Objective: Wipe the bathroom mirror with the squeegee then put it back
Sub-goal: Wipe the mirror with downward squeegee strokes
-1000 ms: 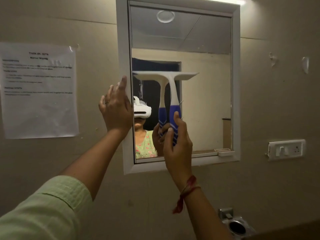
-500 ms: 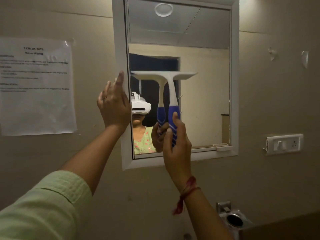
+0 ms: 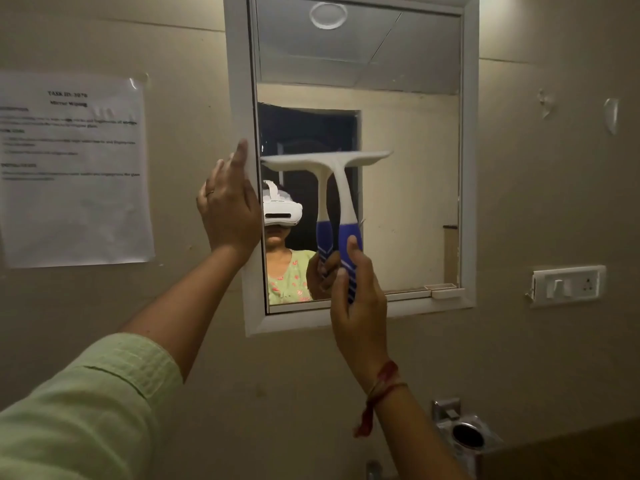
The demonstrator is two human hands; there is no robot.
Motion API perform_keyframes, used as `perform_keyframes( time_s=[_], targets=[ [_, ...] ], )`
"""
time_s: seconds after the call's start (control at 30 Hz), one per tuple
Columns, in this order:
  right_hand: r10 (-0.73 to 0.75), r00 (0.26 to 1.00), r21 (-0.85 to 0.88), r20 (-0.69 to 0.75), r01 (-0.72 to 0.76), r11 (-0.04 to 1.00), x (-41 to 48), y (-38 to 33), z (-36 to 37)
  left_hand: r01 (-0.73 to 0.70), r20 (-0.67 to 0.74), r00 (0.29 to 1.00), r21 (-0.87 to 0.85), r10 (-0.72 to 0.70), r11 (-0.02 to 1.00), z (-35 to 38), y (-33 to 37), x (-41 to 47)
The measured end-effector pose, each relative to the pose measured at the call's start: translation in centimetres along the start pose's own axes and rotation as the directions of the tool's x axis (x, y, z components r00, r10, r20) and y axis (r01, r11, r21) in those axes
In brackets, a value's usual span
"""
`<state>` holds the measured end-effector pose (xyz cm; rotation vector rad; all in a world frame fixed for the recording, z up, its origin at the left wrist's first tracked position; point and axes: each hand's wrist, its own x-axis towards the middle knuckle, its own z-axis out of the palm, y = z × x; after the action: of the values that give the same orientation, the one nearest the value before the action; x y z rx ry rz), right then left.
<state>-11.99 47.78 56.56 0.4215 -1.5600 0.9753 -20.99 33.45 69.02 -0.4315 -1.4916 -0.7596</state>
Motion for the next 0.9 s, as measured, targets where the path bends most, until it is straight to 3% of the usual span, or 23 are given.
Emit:
perform_keyframes(
  time_s=[0.3, 0.57, 0.8, 0.9],
  targets=[
    [0.081, 0.995, -0.040, 0.054, -0.079, 0.996, -6.4, 1.5, -0.3, 0.020, 0.023, 1.000, -0.070, -0.019, 0.997, -0.3, 0.3, -0.1],
    [0.027, 1.000, 0.018, -0.008, -0.027, 0.999, -0.9, -0.3, -0.1, -0.003, 0.013, 1.000, -0.077, 0.005, 0.997, -0.2, 0.2, -0.1],
    [0.083, 0.995, -0.045, 0.049, -0.081, 0.996, -7.3, 0.2, -0.2, -0.005, 0.023, 1.000, -0.090, 0.007, 0.996, -0.3, 0.2, -0.1],
    [0.049, 0.998, -0.071, 0.031, -0.047, 0.996, -6.0, -0.1, -0.4, -0.021, 0.014, 1.000, -0.100, 0.023, 0.995, -0.3, 0.1, -0.1]
  ],
)
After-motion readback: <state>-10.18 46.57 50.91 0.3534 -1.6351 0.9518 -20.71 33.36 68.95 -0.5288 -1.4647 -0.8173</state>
